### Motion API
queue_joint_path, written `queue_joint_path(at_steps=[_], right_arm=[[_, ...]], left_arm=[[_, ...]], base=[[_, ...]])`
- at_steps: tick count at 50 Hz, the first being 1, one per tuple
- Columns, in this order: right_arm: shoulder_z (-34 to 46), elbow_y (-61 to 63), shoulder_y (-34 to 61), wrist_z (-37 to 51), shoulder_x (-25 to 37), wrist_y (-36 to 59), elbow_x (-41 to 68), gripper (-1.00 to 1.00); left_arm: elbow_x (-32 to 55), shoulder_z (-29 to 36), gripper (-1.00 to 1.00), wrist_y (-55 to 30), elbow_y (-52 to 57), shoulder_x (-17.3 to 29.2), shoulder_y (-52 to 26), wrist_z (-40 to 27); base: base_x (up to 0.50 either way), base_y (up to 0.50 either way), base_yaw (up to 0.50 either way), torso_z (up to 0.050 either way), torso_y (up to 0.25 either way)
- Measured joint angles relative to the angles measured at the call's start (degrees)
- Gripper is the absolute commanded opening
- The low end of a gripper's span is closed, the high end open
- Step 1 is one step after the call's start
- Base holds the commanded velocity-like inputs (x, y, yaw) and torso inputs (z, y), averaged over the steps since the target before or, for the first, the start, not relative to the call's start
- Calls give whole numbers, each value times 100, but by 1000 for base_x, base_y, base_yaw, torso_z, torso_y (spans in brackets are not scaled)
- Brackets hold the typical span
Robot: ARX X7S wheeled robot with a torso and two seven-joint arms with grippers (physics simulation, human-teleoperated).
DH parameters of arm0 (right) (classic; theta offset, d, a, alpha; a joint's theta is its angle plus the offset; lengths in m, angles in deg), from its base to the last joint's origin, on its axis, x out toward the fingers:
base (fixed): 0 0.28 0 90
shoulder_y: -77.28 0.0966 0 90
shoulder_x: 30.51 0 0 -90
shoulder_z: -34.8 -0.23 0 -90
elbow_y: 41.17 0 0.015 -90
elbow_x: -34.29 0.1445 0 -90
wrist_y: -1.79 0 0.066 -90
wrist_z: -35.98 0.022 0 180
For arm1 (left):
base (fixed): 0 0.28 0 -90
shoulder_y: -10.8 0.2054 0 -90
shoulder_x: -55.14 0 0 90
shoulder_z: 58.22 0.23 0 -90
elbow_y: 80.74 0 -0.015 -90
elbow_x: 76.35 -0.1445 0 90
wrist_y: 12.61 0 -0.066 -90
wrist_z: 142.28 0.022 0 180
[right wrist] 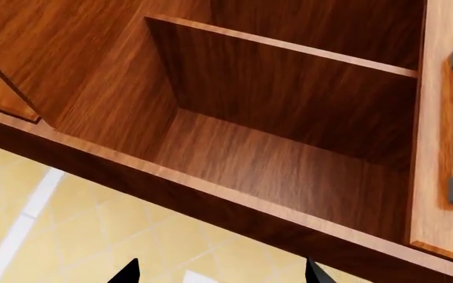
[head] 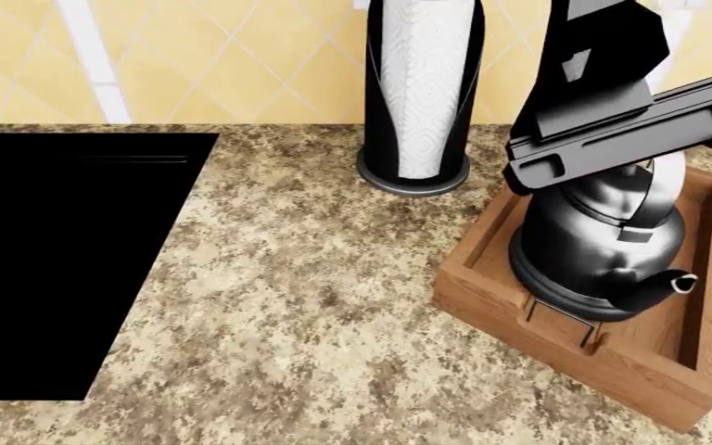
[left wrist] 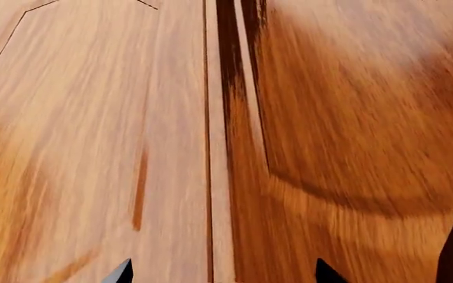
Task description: Pick the kettle from the counter and place it on the tray. Then pick the mug from the cabinet and place it on the tray. Then close the cabinet doors.
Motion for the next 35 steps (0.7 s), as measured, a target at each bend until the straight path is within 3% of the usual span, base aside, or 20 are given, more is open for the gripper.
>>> queue_joint_path(at_steps=[21,35], right_arm=[[-194,212,-435,37,315,-250,52,100],[311,280,-347,96,812,-820,30,100]], left_arm=[[-772,1090,100,759,-200,-759,118,-188],[-981,1867,100,1992,-1302,-1111,127,-222]], base=[[0,0,0,0,0],[0,0,0,0,0]])
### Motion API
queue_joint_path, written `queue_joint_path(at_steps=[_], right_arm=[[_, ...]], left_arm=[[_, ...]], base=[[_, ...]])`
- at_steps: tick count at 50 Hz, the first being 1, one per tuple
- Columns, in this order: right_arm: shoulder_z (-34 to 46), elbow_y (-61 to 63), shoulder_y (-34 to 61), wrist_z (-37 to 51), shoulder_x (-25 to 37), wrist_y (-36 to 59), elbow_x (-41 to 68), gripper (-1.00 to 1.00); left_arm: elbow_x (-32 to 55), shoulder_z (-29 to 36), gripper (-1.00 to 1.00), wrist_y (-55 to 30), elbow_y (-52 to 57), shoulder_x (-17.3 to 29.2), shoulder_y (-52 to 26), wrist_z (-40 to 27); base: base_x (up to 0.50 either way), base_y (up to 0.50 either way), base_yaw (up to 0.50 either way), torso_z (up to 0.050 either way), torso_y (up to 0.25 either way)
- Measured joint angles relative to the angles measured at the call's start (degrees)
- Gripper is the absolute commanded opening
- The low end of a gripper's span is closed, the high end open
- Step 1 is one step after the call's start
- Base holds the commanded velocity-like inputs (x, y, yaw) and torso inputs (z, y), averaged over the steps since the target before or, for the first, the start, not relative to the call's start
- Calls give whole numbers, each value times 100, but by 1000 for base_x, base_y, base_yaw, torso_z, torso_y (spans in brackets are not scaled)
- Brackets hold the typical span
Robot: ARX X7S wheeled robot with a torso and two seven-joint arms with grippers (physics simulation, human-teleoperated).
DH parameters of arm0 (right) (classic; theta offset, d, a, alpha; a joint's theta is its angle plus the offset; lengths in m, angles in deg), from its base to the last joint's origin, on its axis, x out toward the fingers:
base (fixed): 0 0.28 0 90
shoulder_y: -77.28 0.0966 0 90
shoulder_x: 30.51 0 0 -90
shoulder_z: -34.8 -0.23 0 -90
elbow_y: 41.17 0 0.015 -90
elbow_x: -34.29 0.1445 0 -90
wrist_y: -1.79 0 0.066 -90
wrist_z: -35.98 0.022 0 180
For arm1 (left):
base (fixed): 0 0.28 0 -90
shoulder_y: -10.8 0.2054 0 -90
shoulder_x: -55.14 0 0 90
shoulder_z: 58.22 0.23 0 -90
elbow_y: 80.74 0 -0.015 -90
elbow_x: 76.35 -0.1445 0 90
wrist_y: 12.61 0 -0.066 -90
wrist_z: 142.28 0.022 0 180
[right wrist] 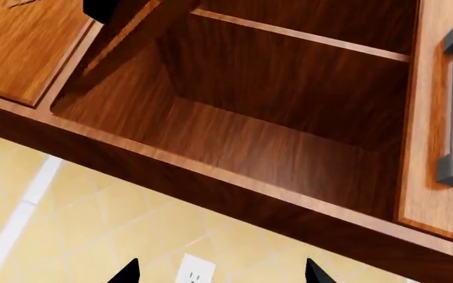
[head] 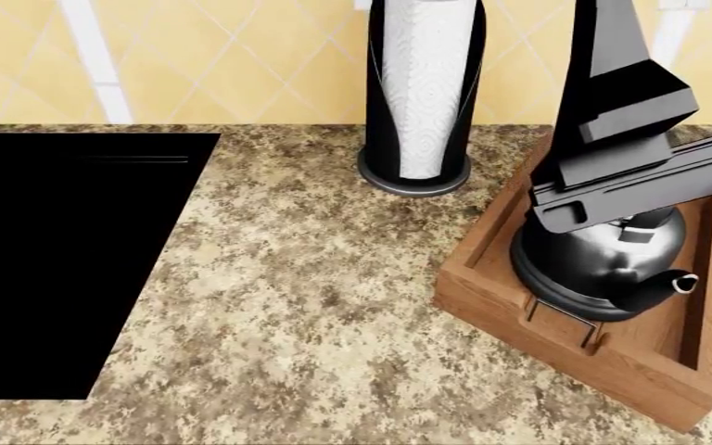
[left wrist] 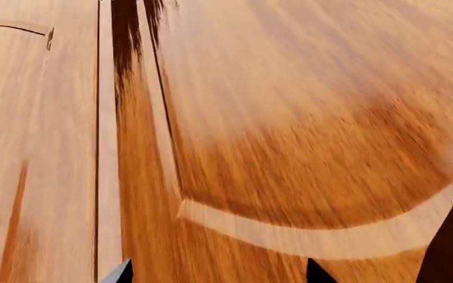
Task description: Pick the kettle from the counter and place it on the tray. Then pick the mug from the cabinet and place it on the tray. Then close the cabinet doors.
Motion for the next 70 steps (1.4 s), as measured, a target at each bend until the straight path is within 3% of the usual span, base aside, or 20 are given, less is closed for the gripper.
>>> queue_joint_path(at_steps=[14,22,34,41,55,64,70], right_arm=[[1947,16,448,-56,982,-1584,-764,100],[3438,18,1157,-12,1411,-2403,-1157,100],[6390,17,2973,191,1790,-3534,-1736,100],[7561,9,3675,293,1845,-3959,-1986,100],[8581,-21,4143,381,1874,-4289,-2286,100],[8945,-30,4319,407,1901,-4354,-2379,100],[9081,-85,4350,408,1863,-4393,-2421,100]], left_arm=[[-548,806,100,1013,-1300,-361,-182,-130],[-595,1358,100,1845,-2593,-579,-479,-316],[615,3756,100,3296,-4834,-746,-1243,-1244],[1289,5003,100,3776,-5549,-849,-1415,-1622],[1156,6115,100,4080,-5648,-849,-1382,-2230],[724,6408,100,4014,-5578,-849,-1281,-2615],[927,6408,100,4095,-5610,-849,-1274,-2656]], base=[[0,0,0,0,0],[0,0,0,0,0],[0,0,0,0,0],[0,0,0,0,0],[0,0,0,0,0],[0,0,0,0,0],[0,0,0,0,0]])
